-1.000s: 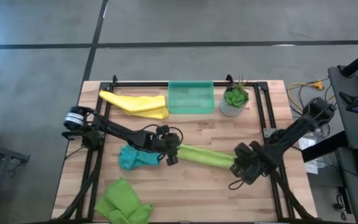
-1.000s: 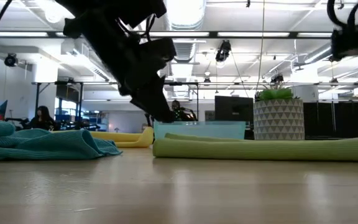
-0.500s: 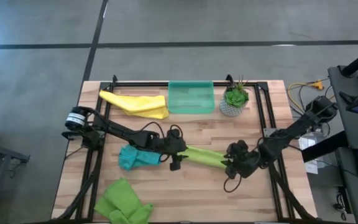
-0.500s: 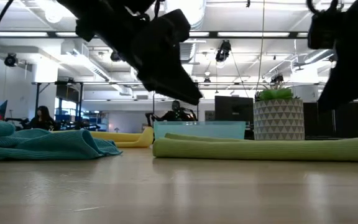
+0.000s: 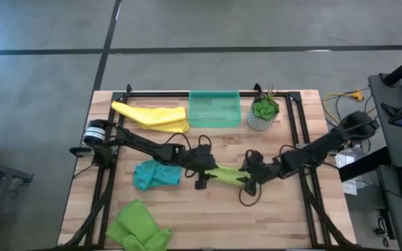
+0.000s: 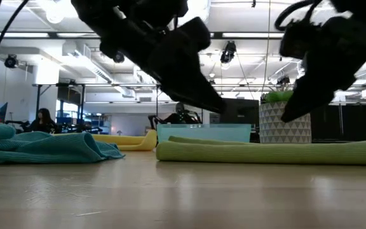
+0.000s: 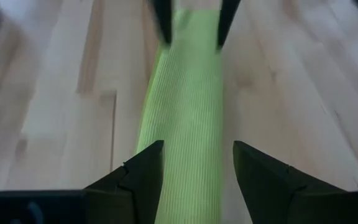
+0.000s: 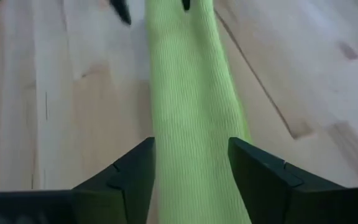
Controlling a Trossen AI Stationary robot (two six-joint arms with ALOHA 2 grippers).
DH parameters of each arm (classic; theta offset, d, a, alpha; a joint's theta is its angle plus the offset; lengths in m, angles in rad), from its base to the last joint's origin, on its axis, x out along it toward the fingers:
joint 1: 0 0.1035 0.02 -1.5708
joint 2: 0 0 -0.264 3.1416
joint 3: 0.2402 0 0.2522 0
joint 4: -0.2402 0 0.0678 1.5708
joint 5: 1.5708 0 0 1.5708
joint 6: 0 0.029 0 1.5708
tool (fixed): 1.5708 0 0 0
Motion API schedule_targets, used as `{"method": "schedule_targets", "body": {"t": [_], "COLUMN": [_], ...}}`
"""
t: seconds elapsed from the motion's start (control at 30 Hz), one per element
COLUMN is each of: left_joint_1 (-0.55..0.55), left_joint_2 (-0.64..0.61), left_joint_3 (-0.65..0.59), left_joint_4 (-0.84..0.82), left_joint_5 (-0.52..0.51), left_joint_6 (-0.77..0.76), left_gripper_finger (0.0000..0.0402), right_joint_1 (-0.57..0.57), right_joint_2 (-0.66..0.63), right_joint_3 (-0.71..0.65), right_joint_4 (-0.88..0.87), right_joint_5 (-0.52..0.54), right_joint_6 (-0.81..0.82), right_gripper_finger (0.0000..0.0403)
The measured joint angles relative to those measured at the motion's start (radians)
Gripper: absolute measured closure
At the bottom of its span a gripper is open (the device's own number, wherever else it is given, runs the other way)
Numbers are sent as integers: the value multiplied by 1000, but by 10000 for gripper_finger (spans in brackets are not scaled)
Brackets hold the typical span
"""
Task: Fold microfiber towels
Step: Fold the light green microfiber cloth
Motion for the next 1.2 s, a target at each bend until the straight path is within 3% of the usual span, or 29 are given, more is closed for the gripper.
{"method": "schedule_targets", "body": {"t": [0.13, 0.37, 0.93, 1.2], "left_joint_1": [15, 23, 30, 30], "left_joint_2": [70, 161, 164, 134], "left_joint_3": [60, 144, 153, 151], "left_joint_4": [-7, -7, -276, -330], "left_joint_5": [29, 36, 39, 23], "left_joint_6": [5, -2, 8, 7], "left_gripper_finger": [226, 226, 226, 226], "right_joint_1": [-56, -77, -61, -14], "right_joint_2": [66, 112, 120, 112], "right_joint_3": [2, 3, 5, 6], "right_joint_4": [86, 90, -50, -96], "right_joint_5": [-82, -90, -157, -162], "right_joint_6": [-79, -104, -134, -66], "right_gripper_finger": [198, 208, 207, 207]}}
